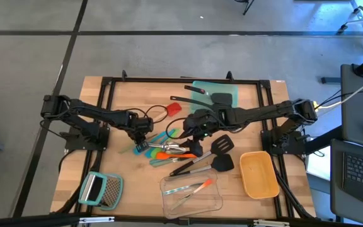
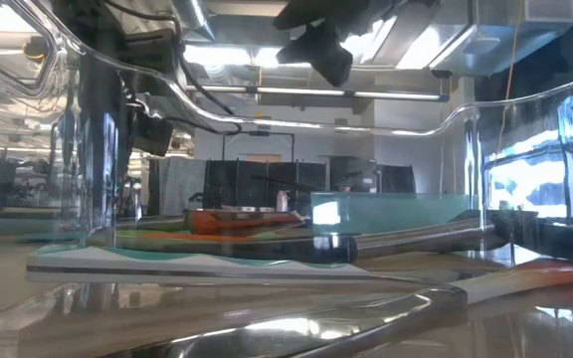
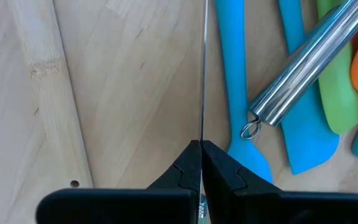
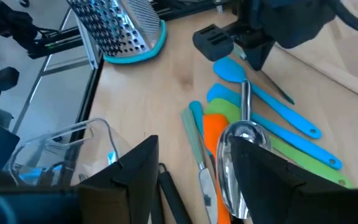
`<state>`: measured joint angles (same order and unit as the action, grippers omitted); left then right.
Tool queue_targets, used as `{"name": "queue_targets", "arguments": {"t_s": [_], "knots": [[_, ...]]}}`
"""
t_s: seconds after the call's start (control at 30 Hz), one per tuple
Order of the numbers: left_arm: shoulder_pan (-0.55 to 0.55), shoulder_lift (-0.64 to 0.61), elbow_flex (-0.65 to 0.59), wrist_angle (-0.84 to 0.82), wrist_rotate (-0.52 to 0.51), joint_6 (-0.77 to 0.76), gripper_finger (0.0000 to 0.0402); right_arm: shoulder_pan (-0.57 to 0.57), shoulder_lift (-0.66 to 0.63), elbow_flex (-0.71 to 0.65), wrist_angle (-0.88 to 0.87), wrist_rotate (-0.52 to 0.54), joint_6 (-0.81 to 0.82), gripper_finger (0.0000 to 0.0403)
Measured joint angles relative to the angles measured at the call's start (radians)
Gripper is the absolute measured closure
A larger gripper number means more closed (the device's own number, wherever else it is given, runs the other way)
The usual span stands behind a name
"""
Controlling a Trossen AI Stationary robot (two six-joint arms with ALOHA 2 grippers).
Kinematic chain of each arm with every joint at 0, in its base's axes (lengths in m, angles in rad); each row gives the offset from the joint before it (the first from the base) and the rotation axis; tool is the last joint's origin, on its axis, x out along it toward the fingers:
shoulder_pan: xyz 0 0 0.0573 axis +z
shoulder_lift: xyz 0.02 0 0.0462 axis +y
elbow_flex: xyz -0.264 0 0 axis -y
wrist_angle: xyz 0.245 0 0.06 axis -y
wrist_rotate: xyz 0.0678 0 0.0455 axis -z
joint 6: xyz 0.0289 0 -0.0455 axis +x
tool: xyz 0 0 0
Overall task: Pick & Place Kitchen Items
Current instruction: Put the green table knife into the transparent bin
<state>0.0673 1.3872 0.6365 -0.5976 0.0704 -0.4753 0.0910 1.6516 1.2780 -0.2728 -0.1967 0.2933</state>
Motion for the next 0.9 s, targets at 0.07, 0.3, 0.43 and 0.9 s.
{"name": "queue_targets", "arguments": {"t_s": [0.07, 0.3, 0.43, 0.9], "knots": [[0.000, 0.000, 0.000, 0.000, 0.000, 0.000, 0.0399, 0.003, 0.000, 0.000, -0.004, 0.000, 0.002, 0.0200], [-0.001, 0.006, -0.005, -0.008, -0.011, 0.010, 0.0387, 0.007, 0.000, 0.000, -0.006, 0.000, 0.013, 0.0200], [-0.001, 0.006, -0.007, -0.014, -0.026, 0.011, 0.0370, 0.008, 0.000, 0.000, -0.007, 0.000, 0.014, 0.0200], [-0.047, 0.065, 0.000, 0.005, -0.023, 0.022, 0.0352, 0.009, 0.000, 0.000, -0.013, 0.000, 0.017, 0.0200]]}}
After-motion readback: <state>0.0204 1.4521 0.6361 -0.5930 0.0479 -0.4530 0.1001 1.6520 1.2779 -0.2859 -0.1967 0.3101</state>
